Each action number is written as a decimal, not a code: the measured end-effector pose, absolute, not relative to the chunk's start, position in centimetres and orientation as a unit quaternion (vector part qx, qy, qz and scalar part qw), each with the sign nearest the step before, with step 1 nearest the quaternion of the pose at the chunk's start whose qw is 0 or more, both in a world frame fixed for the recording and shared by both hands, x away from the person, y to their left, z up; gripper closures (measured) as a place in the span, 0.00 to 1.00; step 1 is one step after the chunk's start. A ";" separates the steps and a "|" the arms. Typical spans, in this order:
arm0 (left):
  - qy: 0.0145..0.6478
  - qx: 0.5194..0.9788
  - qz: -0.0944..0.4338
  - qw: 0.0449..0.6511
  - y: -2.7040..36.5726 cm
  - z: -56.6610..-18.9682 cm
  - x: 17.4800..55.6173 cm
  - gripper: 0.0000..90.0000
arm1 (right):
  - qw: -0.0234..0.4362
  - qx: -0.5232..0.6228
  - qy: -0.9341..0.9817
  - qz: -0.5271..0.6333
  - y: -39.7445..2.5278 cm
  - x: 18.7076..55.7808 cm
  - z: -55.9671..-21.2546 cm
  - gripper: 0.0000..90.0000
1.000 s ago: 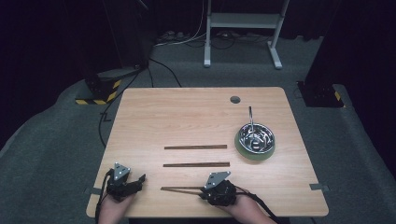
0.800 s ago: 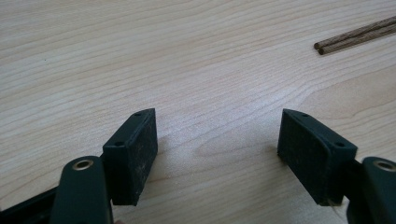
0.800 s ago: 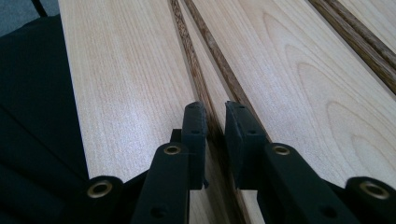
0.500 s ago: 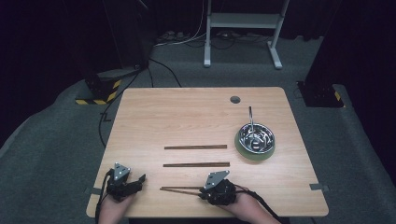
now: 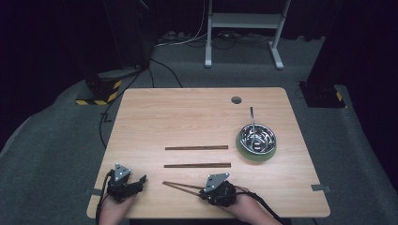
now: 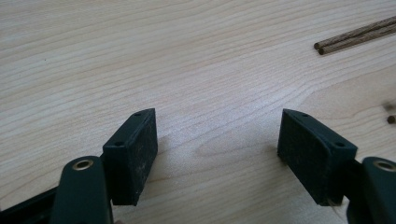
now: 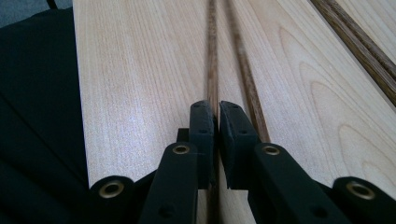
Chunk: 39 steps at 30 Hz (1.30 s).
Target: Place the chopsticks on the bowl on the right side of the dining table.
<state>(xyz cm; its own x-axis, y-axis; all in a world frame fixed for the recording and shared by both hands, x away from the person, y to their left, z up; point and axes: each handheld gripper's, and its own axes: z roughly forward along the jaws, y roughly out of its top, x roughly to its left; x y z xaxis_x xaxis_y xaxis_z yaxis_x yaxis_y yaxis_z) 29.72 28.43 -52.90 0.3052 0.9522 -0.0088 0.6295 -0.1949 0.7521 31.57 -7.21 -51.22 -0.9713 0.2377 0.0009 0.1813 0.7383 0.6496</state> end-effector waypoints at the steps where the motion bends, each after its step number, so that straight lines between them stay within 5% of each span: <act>1: 0.538 0.735 0.240 0.336 28.4 -52.9 29.7 0.32 | 0.041 0.112 0.932 0.343 -7.2 31.5 -51.2 0.93; 25: 0.538 0.735 0.240 0.336 28.4 -52.9 29.7 0.32 | 0.076 0.115 0.925 0.354 -7.8 31.4 -49.1 0.93; 39: 0.538 0.735 0.240 0.336 28.4 -52.9 29.7 0.32 | 0.111 0.183 0.910 0.354 -12.3 33.5 -48.3 0.93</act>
